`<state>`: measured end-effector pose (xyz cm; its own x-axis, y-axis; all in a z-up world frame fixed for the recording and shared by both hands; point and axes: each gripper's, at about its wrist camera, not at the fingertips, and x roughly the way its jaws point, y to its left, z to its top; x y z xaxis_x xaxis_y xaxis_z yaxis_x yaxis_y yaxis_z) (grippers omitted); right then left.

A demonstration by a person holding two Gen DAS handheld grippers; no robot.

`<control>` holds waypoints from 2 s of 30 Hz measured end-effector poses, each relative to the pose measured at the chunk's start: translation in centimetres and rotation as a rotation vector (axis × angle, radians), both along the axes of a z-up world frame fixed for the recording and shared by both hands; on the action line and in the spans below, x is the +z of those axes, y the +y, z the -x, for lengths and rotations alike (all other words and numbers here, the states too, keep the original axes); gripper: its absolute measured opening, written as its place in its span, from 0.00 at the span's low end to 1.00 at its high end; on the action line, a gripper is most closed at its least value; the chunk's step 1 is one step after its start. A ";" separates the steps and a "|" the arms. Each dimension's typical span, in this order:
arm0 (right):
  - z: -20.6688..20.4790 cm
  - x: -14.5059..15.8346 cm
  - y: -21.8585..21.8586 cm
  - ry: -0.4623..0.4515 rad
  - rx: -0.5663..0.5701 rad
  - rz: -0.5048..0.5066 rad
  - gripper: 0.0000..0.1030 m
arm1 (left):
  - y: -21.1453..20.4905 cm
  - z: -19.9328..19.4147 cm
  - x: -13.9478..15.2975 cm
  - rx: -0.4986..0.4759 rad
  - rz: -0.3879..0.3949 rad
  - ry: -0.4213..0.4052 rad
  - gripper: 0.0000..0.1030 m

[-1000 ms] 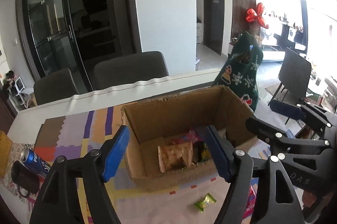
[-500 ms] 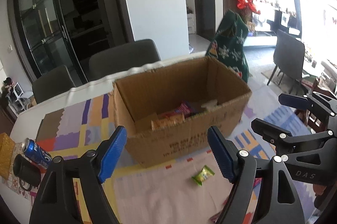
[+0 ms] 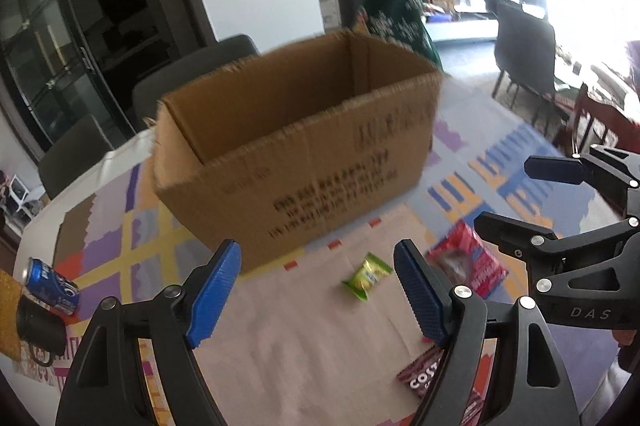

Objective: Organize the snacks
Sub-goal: 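Move both open tools back from the box to the remaining snacks, then grasp the green-yellow candy with the left tool while the right tool grasps the red yogurt bag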

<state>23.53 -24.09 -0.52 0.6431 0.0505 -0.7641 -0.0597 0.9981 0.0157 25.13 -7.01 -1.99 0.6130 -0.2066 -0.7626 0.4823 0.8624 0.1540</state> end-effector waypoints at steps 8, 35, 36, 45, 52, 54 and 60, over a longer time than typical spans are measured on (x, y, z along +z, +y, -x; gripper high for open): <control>0.7 -3.5 -0.1 0.099 -0.014 -0.004 0.75 | -1.2 0.0 -3.4 -0.068 -0.056 0.060 0.76; -0.6 -9.1 -0.1 0.245 -0.054 0.004 0.75 | -2.9 -3.3 -10.4 -0.097 -0.072 0.203 0.63; -0.6 -9.1 -0.1 0.247 -0.056 0.002 0.75 | -3.0 -3.3 -10.3 -0.093 -0.068 0.205 0.62; -1.3 -9.7 -0.4 0.250 -0.047 -0.037 0.62 | -3.1 -3.1 -10.3 -0.064 0.003 0.258 0.23; -1.3 -9.5 -0.3 0.231 -0.033 -0.053 0.43 | -2.2 -2.1 -10.3 -0.031 0.045 0.273 0.20; -1.2 -9.4 -0.3 0.229 -0.031 -0.067 0.42 | -1.8 -1.8 -10.1 -0.016 0.067 0.274 0.20; -0.7 -8.6 -0.1 0.209 -0.010 -0.087 0.42 | -0.4 -0.7 -8.4 0.030 0.111 0.254 0.20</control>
